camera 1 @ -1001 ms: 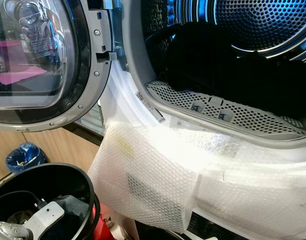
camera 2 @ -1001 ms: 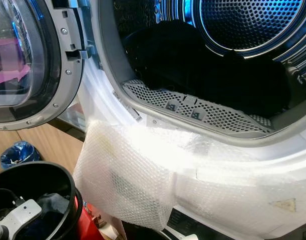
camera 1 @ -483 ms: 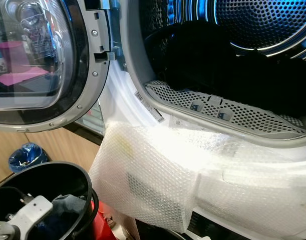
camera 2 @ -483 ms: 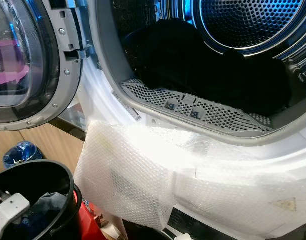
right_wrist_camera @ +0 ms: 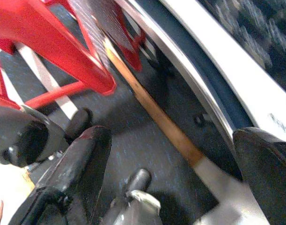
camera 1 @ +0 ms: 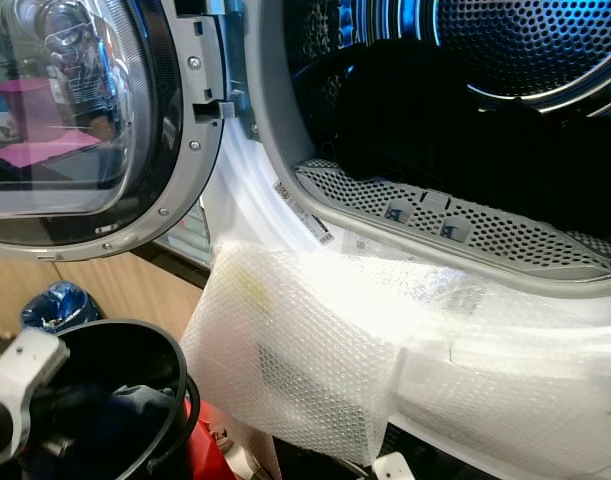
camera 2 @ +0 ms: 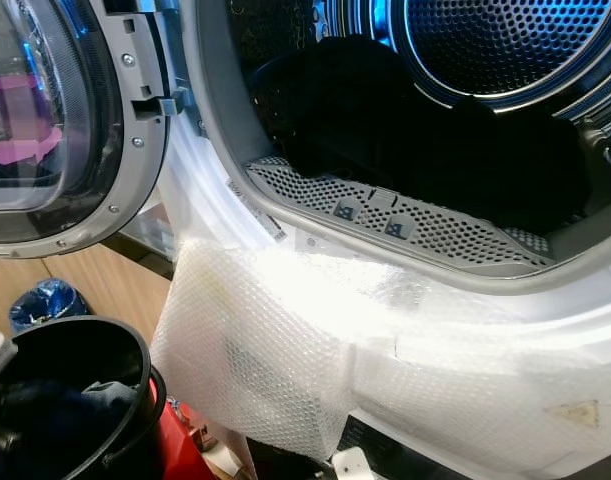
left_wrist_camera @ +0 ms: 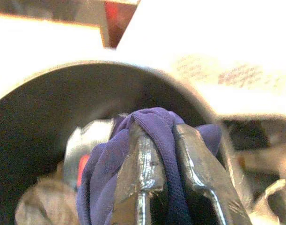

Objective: Clothes washing

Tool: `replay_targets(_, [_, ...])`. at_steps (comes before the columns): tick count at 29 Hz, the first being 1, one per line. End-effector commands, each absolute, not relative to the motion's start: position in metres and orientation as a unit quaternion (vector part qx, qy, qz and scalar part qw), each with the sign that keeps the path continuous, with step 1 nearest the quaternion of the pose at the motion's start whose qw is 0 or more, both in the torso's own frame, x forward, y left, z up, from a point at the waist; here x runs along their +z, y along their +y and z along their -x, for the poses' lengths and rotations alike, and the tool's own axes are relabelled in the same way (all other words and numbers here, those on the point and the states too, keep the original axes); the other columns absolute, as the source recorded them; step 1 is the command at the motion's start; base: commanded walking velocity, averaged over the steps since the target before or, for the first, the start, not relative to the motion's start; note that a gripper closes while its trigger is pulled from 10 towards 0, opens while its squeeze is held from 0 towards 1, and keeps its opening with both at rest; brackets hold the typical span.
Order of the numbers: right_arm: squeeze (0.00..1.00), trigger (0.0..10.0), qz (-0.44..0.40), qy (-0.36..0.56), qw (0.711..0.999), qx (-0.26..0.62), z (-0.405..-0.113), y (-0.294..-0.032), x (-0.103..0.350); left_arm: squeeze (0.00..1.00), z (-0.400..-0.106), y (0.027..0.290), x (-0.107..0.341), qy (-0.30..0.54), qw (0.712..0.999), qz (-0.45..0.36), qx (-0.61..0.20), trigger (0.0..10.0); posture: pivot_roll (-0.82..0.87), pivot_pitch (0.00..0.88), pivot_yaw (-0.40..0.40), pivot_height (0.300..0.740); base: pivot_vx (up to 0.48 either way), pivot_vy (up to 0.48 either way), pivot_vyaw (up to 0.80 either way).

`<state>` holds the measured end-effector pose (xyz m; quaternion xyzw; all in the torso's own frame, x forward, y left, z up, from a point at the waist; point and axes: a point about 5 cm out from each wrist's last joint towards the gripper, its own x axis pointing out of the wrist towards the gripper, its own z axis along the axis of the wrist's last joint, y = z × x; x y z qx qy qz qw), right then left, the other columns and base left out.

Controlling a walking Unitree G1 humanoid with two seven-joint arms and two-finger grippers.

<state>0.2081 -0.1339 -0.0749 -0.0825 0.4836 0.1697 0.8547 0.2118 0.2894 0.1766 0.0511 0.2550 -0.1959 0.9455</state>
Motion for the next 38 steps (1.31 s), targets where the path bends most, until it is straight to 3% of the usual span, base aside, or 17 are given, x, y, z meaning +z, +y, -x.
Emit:
replay_targets(1, [0.0,10.0,0.089,0.451,0.865,0.203,-0.219,-0.131,-0.067,0.0,-0.214,0.271,0.2,0.181,0.947,-0.037,-0.264,0.0,0.21,0.0,-0.008,0.74,0.0,0.0,0.0])
replay_targets(8, [0.0,10.0,0.114,0.456,0.832,0.294,-0.212,-0.138,-0.068,0.0,-0.211,0.236,0.222,0.123,0.909,-0.046,-0.395,0.0,0.2,0.0,-0.013,0.74,0.0,0.0,0.0])
replay_targets(13, [0.0,10.0,0.194,0.481,0.777,0.357,-0.194,-0.154,-0.076,0.0,-0.217,0.215,0.241,0.098,0.876,-0.062,-0.469,0.0,0.2,0.0,-0.013,0.74,0.0,0.0,0.0])
replay_targets(26, [0.0,10.0,0.176,0.456,0.714,0.502,-0.177,-0.152,-0.074,0.0,-0.251,0.143,0.301,-0.012,0.753,-0.052,-0.656,0.0,0.17,0.0,-0.004,0.74,0.0,0.0,0.0])
replay_targets(28, [0.0,10.0,0.182,0.458,0.706,0.509,-0.174,-0.154,-0.075,0.0,-0.252,0.137,0.298,-0.007,0.746,-0.052,-0.664,0.0,0.17,0.0,-0.004,0.74,0.0,0.0,0.0])
replay_targets(33, [0.0,10.0,0.196,0.446,0.653,0.58,-0.156,-0.161,-0.075,0.0,-0.261,0.115,0.254,0.067,0.723,-0.042,-0.687,0.0,0.14,0.0,0.009,0.74,0.0,0.0,0.0])
replay_targets(38, [0.0,10.0,0.172,0.406,0.658,0.61,-0.156,-0.168,-0.065,0.0,-0.253,0.108,0.225,0.118,0.707,-0.061,-0.694,0.0,0.1,0.0,0.016,0.74,0.0,0.0,0.0])
